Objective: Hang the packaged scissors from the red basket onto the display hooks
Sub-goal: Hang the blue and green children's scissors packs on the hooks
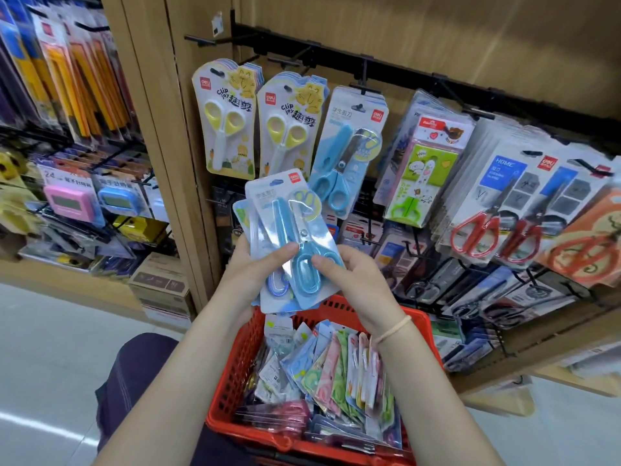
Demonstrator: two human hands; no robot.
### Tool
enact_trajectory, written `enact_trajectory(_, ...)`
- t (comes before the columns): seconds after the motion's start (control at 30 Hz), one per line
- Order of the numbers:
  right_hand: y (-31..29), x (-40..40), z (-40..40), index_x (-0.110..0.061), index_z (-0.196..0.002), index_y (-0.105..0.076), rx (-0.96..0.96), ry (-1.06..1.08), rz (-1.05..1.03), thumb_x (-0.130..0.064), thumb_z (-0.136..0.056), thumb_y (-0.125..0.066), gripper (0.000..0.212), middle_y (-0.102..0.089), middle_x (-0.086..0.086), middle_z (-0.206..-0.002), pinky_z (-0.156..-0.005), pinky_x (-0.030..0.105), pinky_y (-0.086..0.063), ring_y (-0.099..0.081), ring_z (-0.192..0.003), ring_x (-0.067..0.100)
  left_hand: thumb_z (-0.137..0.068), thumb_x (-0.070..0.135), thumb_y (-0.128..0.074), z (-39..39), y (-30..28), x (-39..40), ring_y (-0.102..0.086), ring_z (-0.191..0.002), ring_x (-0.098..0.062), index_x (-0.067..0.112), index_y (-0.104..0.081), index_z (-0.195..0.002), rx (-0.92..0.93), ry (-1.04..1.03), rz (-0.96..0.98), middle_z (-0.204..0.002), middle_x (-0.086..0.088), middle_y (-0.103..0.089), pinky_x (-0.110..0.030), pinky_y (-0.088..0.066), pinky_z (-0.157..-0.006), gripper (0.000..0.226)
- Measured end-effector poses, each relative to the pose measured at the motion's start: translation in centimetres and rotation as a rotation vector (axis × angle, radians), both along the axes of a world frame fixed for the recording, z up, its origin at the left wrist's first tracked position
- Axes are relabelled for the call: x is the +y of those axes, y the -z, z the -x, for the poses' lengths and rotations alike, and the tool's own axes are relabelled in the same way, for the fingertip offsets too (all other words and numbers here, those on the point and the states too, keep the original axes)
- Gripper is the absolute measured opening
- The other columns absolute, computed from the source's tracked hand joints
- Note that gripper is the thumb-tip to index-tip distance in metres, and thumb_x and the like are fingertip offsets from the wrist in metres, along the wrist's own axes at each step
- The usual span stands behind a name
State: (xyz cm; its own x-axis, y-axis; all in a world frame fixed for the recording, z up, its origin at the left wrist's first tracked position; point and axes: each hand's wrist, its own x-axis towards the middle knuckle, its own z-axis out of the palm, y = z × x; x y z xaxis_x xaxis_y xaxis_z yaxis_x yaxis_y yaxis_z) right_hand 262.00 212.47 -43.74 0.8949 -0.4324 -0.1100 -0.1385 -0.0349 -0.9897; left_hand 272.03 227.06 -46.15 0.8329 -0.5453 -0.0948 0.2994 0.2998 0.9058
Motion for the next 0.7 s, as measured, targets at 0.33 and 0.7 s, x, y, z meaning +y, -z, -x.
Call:
enact_trajectory(0.33,-2.1,-1.0,-1.5,-0.018,-0.111,-0.058,-0.289,0.199,-0.053,-0.021,-0.102,-0.057,0.010,-0.072,0.000,-0.105,-0.061,0.033,-0.056,-0.067,-0.087,0.020,-0.074,0.018,-0.082,-0.1,0.2,0.5,-0.074,-0.105,-0.023,0.022,-0.055,-0.128,0.034,-0.143,-0.004,-0.114,0.001,-0.076,-0.040,-0.060,-0.083,0.061)
enact_trajectory(0.7,-3.7,-1.8,-4.3,-0.022,-0.107,-0.057,-0.331,0.339,-0.048,-0.023,-0.104,-0.055,0.004,-0.068,0.013,-0.115,-0.050,0.026,-0.052,-0.068,-0.082,0.021,-0.081,0.011,-0.086,-0.4,-0.7,0.2,-0.072,-0.109,-0.016,0.031,-0.052,-0.127,-0.079,-0.236,-0.049,-0.122,0.004,-0.072,-0.050,-0.056,-0.099,0.060)
